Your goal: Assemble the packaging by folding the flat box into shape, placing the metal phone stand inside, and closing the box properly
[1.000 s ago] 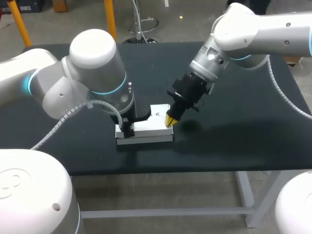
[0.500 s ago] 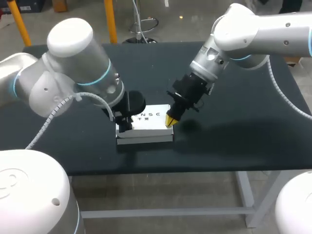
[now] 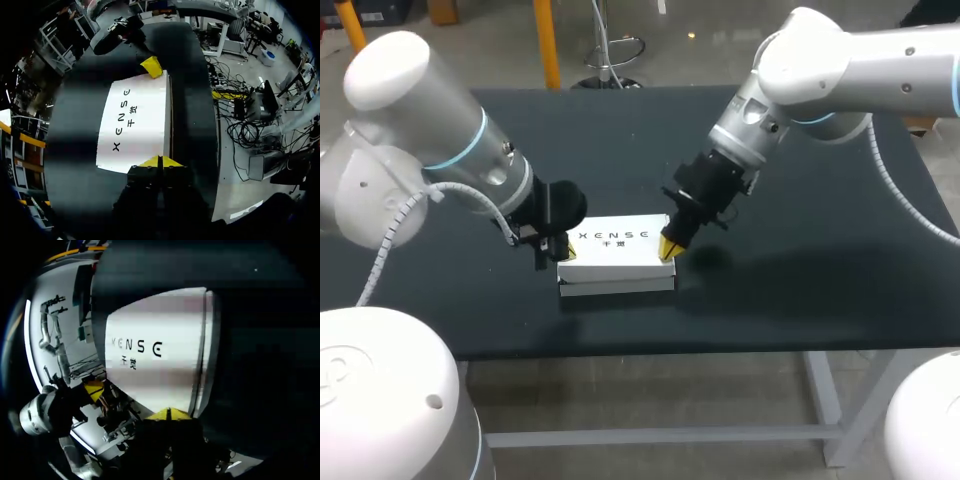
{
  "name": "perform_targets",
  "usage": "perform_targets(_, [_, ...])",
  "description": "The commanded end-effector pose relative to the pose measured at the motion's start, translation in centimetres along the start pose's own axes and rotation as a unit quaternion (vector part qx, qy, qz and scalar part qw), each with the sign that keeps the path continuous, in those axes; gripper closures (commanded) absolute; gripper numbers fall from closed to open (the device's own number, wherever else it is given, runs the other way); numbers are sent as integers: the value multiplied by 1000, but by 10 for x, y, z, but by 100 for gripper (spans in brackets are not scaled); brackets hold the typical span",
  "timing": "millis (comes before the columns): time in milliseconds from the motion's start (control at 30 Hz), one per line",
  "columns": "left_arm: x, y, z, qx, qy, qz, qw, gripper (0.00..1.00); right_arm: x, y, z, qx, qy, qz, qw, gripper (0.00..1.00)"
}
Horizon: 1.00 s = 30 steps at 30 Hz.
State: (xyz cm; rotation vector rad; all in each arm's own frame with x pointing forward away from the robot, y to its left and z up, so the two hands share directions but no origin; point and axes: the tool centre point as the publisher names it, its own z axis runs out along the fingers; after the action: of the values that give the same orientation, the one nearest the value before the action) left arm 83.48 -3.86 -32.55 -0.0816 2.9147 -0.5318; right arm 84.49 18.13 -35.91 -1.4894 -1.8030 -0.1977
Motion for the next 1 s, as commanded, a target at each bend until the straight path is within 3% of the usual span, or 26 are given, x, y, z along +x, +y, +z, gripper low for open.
perform_targets(33, [-7,-3,12,-3,11,3,1000,100,0,3,2,4,0,0,1000,100])
perform_targets(567, [-2,6,32,-16,25,-5,1000,100,-1,3,5,4,-2,1,1000,100])
perform_targets(1000, [0,16,49,-15,36,-15,999,100,-15,8,16,9,8,12,1000,100])
